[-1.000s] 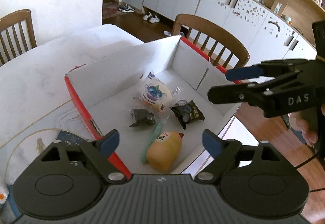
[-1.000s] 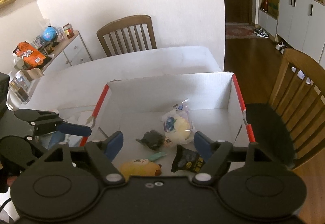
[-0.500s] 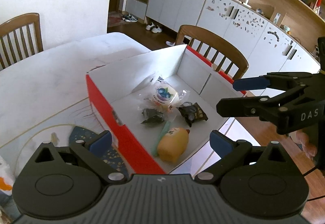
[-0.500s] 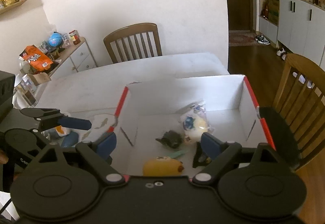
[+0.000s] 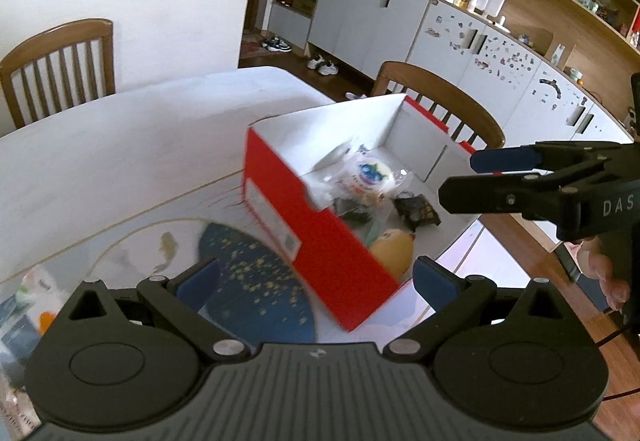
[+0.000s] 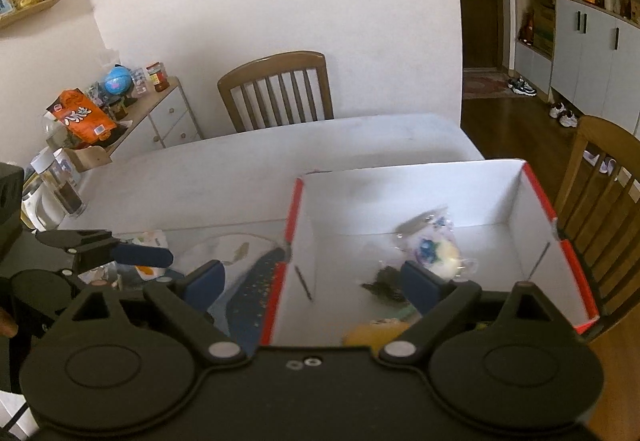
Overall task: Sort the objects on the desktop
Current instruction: 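Withdraw both open tools up from the shoebox, then move the left tool to the gold foil packet while the right tool reaches the white plastic bag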
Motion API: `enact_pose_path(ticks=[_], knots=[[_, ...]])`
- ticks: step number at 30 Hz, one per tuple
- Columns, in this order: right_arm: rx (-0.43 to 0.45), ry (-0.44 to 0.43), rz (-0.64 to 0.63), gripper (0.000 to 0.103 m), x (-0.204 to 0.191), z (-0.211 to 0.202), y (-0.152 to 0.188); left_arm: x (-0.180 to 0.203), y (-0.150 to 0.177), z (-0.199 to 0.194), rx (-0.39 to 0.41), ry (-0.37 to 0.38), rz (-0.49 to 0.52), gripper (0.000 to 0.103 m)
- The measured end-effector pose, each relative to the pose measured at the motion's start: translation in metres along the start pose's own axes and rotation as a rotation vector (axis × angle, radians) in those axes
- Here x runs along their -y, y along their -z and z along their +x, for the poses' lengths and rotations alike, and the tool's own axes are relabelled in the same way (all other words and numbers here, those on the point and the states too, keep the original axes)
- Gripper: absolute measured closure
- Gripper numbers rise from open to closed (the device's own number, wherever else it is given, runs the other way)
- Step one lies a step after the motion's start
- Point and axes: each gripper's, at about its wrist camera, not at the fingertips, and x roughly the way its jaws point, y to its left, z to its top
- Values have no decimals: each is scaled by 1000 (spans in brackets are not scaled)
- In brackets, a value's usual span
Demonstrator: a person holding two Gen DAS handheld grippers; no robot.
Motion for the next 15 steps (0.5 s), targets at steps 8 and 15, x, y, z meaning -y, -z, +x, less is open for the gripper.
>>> enact_pose_path(ticks=[8, 15], knots=[[-15, -16, -46, 8, -43, 17, 0, -32, 22, -25, 3, -45, -9, 0], [-28, -43, -64, 8, -76, 33, 1, -59, 39, -46, 12, -84, -21, 0]])
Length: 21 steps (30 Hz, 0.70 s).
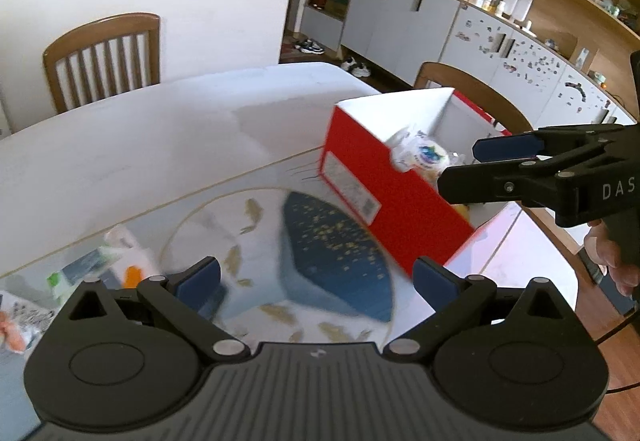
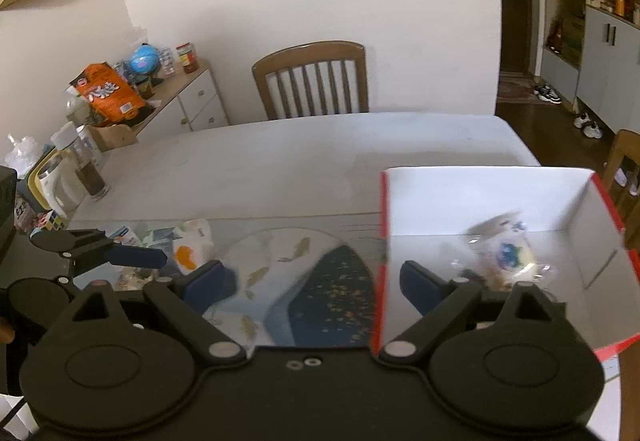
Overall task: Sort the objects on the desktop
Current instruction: 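Move the left tool to the gold foil packet while the right tool reaches the white plastic bag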
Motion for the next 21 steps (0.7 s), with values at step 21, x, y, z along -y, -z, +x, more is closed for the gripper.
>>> enact_pose_path(ticks=[21], knots=[[-36, -83, -74, 8, -79, 58, -9, -77, 55, -42, 55, -175, -84, 0]])
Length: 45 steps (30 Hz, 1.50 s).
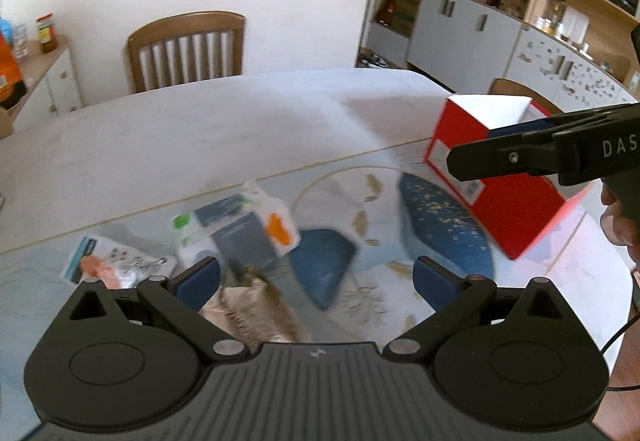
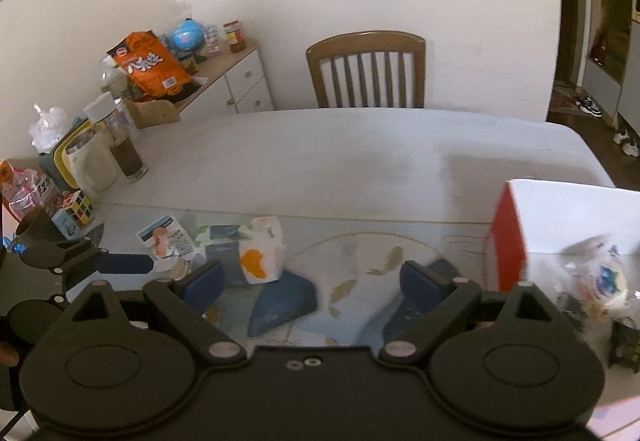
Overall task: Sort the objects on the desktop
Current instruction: 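Move the left tool to the gold foil packet while the right tool reaches the white plastic bag, then close the left tool on the gold foil packet while the right tool grasps the white bag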
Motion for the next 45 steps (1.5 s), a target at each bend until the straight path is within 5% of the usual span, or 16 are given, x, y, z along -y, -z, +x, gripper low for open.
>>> enact_pose_path(ticks=[28, 45], knots=[[-121, -77, -75, 8, -54, 114, -18, -50, 33, 49, -63, -61, -75, 0], [-176, -17, -59, 11, -51, 169, -19, -51, 36, 64, -72, -55, -81, 0]])
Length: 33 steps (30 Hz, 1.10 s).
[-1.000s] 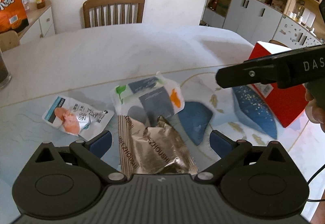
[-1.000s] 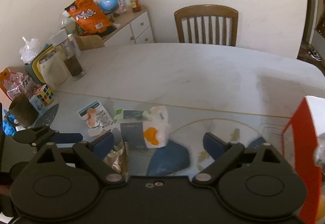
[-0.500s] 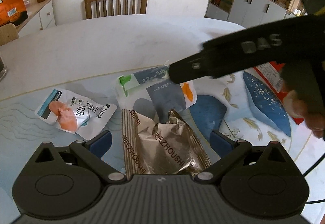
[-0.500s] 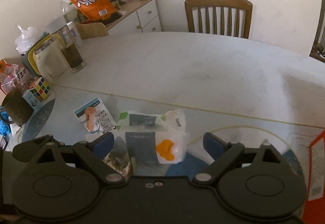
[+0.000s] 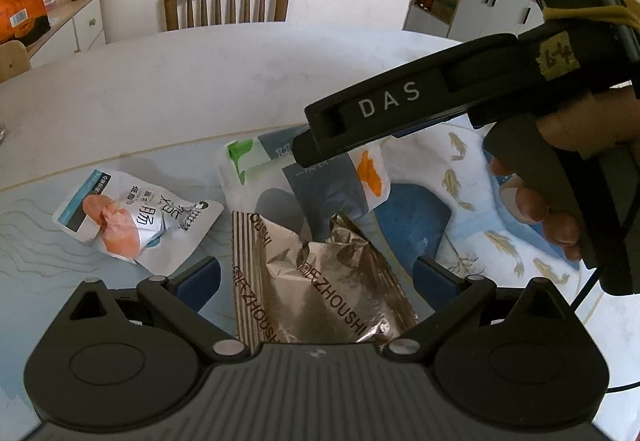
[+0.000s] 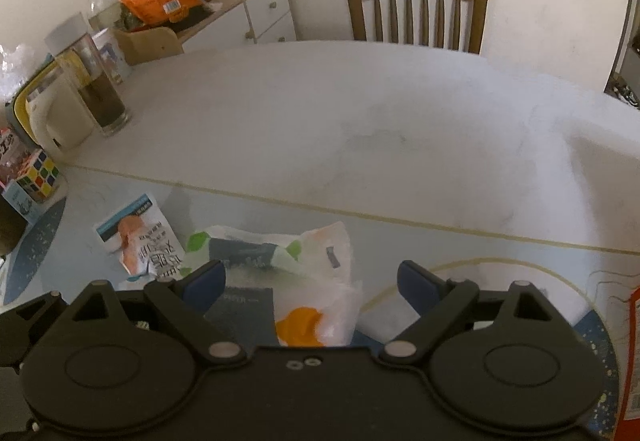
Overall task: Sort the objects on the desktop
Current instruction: 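Close the left tool on the gold foil packet while the right tool grasps the white bag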
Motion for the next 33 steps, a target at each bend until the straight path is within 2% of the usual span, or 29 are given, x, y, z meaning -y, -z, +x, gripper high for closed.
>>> enact_pose_path(ticks=[3, 7, 9, 11, 14, 19, 26, 27, 28, 33], knots=[[-17, -3, 1, 15, 0, 6, 2, 0, -1, 3, -3, 3, -1, 0], [-37, -28, 27, 32, 3, 12, 5, 1, -1, 4, -1, 4, 6, 1], [-37, -28, 32, 36, 3, 13, 4, 0, -1, 3, 4, 10, 3, 1], [-31, -21, 28, 45, 3, 12, 4, 1, -1, 4, 2, 12, 0, 5], [-33, -15, 33, 51, 4, 13, 3, 1, -1, 5, -6, 15, -4, 10], [-52, 5, 6, 53, 1, 13, 3, 3, 0, 11, -25, 22, -1, 16], [-43, 7, 21, 67, 4, 9, 4, 5, 0, 10, -22, 30, -4, 21], [-43, 7, 19, 68, 4, 8, 4, 5, 0, 9, -21, 34, -8, 23], [-40, 10, 20, 68, 4, 6, 4, 5, -1, 8, -18, 41, -10, 30], [-12, 19, 38, 73, 8, -2, 3, 1, -2, 5, -18, 64, -35, 34]])
